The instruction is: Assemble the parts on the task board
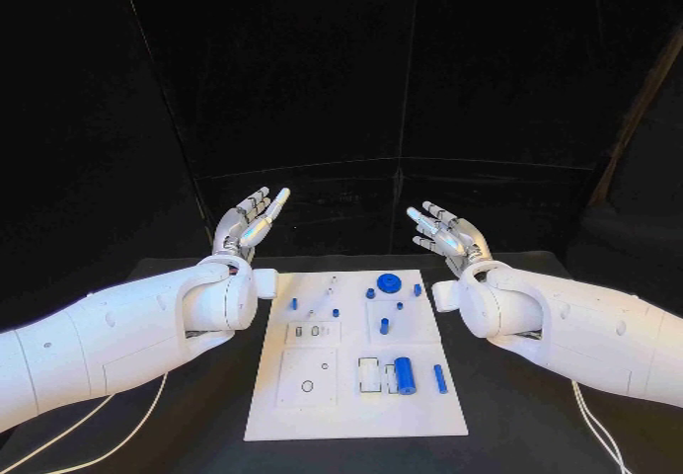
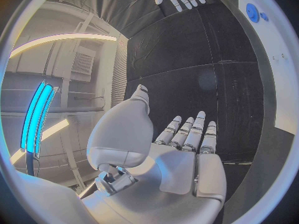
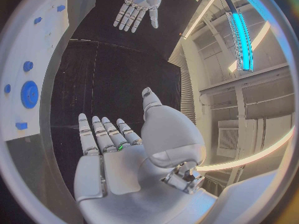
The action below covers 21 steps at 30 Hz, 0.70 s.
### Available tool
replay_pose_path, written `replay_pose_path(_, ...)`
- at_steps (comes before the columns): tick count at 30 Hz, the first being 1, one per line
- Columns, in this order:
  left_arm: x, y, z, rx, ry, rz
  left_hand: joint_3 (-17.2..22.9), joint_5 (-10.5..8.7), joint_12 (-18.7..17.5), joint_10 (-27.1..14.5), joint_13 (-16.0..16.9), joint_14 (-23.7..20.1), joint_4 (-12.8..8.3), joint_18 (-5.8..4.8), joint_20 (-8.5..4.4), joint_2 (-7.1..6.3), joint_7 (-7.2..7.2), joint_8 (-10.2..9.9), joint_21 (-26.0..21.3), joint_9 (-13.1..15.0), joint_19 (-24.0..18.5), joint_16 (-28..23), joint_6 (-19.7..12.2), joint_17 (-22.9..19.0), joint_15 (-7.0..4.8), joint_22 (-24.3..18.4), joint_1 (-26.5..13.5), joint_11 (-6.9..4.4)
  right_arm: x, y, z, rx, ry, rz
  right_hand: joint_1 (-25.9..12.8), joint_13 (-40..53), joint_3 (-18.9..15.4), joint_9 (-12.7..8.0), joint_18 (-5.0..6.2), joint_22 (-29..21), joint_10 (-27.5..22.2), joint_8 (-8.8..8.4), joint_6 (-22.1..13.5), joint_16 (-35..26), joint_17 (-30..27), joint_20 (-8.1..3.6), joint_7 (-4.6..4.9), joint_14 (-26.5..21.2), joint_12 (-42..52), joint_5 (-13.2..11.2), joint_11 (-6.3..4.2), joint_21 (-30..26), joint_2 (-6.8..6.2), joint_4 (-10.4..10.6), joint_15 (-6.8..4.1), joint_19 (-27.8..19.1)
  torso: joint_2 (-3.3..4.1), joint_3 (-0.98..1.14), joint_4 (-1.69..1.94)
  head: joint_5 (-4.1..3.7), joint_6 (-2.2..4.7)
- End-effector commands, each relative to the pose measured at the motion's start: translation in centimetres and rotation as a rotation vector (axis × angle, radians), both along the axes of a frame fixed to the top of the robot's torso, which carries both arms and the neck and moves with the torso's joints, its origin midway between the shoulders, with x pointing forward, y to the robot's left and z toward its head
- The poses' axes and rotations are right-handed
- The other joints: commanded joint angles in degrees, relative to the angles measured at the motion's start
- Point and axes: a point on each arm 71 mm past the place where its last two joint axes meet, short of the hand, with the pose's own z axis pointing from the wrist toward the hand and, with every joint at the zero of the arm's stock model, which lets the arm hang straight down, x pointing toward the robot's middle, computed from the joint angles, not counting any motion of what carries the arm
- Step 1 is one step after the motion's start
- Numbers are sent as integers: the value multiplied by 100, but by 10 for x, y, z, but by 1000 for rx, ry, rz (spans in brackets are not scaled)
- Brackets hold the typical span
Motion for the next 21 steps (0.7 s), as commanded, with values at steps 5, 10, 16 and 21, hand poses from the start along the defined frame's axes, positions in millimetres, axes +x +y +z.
replay_pose_path(5, 0, -3, 3, -55, -30, -35, 21, 41, 35, 223, 25, 335, 72, 150, 91, 38, 539, 53, 44, 25, 23, 89, 203, 51, 68, 19, 264, 128, 8, 8, 1, -42, 34, 217, 1377, 177, 346, 172, 464, 240, 2558, 327, 1893, 481, 173, 49, 751, 2601, 439, -154, 82, 516, 39, -964, -56, 1815, 0, 1, 1, 1, 0)
replay_pose_path(10, -1, 16, 8, -64, -35, -48, 17, 16, 51, 408, 38, 514, 26, 154, 103, 85, 596, 75, 93, 41, 131, 124, 379, 75, 104, 45, 335, 220, 21, -6, 20, -339, -197, 215, 1591, 182, 451, 273, 688, 311, 3573, 598, 3439, 678, 188, 22, 617, 3585, 633, -207, -130, 809, -2, -1324, -311, 2405, 120, -37, -41, -17, -66)
replay_pose_path(16, -6, 18, 11, -67, -47, -86, -20, 8, 287, 1796, 154, 1907, -201, 133, 88, 91, 698, 216, 681, 117, 1545, 516, 1216, 269, 158, 347, 651, 442, 24, -7, 33, -502, -286, 250, 1543, 164, 553, 226, 716, 338, 4308, 608, 4101, 704, 187, -208, 467, 4436, 551, -172, -364, 1067, -1, -1739, -558, 2987, 267, -28, -23, -14, -26)
replay_pose_path(21, -13, 15, 13, -88, -30, -135, -103, 11, 496, 3110, 208, 2603, -489, 319, 68, 123, 697, 314, 1237, 159, 2783, 723, 2012, 314, -48, 572, 933, 264, 26, -4, 43, -671, -298, 331, 1391, 165, 581, 219, 712, 357, 4516, 496, 4250, 667, 208, -347, 400, 4861, 376, -67, -414, 1215, -29, -1951, -701, 3288, 426, -12, 29, -33, 44)
